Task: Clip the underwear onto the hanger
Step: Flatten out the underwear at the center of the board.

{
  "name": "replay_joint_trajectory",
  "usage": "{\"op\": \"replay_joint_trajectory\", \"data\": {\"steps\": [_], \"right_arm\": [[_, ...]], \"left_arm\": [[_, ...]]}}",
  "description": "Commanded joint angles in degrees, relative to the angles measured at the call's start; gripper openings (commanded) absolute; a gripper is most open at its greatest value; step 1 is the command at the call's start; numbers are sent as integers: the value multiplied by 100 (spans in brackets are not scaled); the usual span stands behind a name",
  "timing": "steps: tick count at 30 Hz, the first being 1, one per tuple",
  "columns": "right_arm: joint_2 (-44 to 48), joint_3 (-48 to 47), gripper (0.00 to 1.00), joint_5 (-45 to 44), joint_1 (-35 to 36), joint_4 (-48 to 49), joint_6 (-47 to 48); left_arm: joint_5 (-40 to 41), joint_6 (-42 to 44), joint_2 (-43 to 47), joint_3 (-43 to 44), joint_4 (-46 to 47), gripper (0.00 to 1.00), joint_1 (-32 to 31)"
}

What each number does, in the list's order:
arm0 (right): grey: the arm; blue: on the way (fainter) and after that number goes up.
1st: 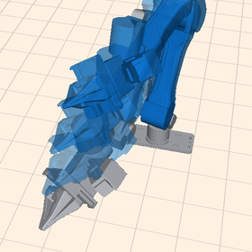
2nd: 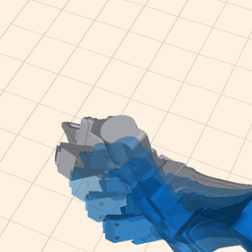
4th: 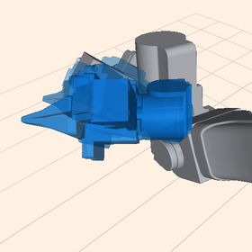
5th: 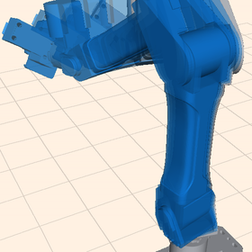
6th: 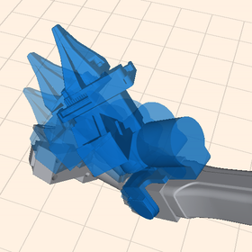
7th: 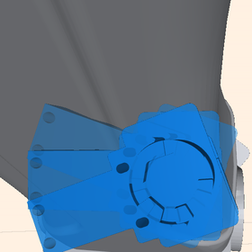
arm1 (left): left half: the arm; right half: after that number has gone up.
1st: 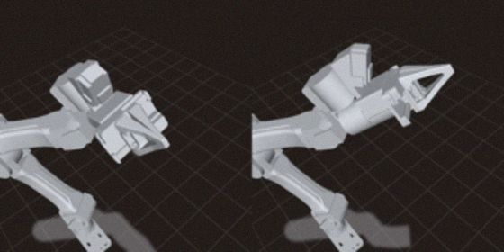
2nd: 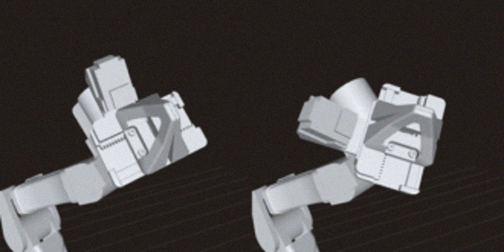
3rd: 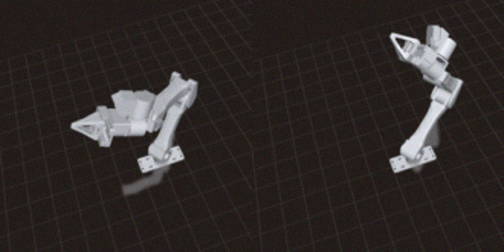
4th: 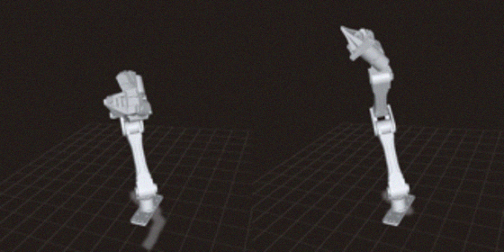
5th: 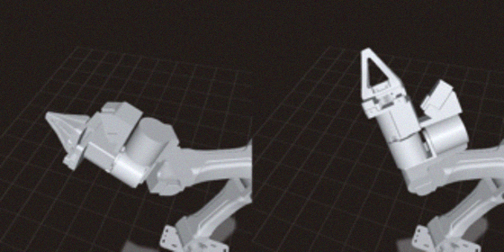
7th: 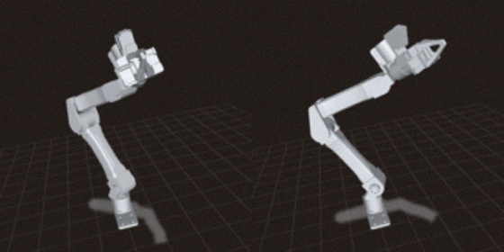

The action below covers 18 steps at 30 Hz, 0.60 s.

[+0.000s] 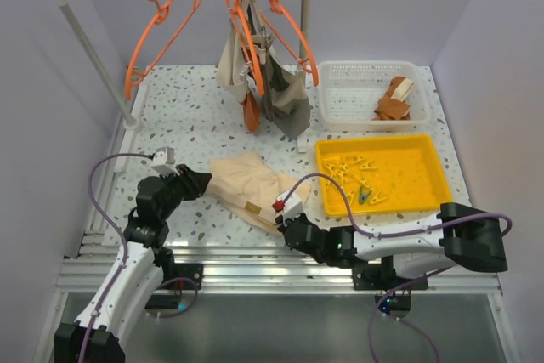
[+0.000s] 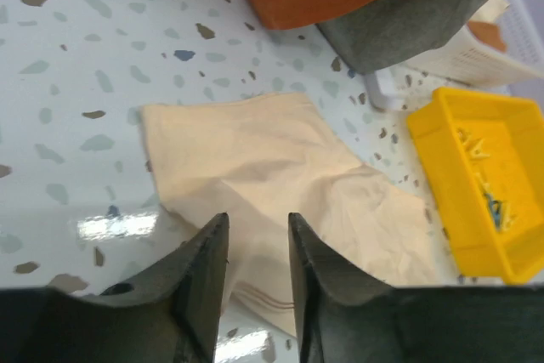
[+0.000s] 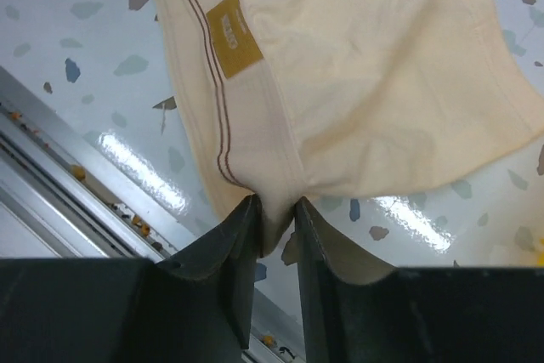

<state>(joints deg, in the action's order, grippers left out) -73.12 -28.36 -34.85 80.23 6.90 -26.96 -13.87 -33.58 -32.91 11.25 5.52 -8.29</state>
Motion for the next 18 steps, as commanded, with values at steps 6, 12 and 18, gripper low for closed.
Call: {"op": "replay_joint_trajectory", "data": {"steps": [6, 12, 18], "right_arm": [[534, -126, 67, -171, 608, -259, 138], [1116, -205, 77, -801, 600, -5, 656], [274, -521, 0, -571, -295, 663, 1167]], "left_arm": [[884, 1, 706, 202, -1088, 86, 30], [746, -183, 479, 10, -79, 83, 30], [710, -149, -153, -26, 889, 0, 21]]}}
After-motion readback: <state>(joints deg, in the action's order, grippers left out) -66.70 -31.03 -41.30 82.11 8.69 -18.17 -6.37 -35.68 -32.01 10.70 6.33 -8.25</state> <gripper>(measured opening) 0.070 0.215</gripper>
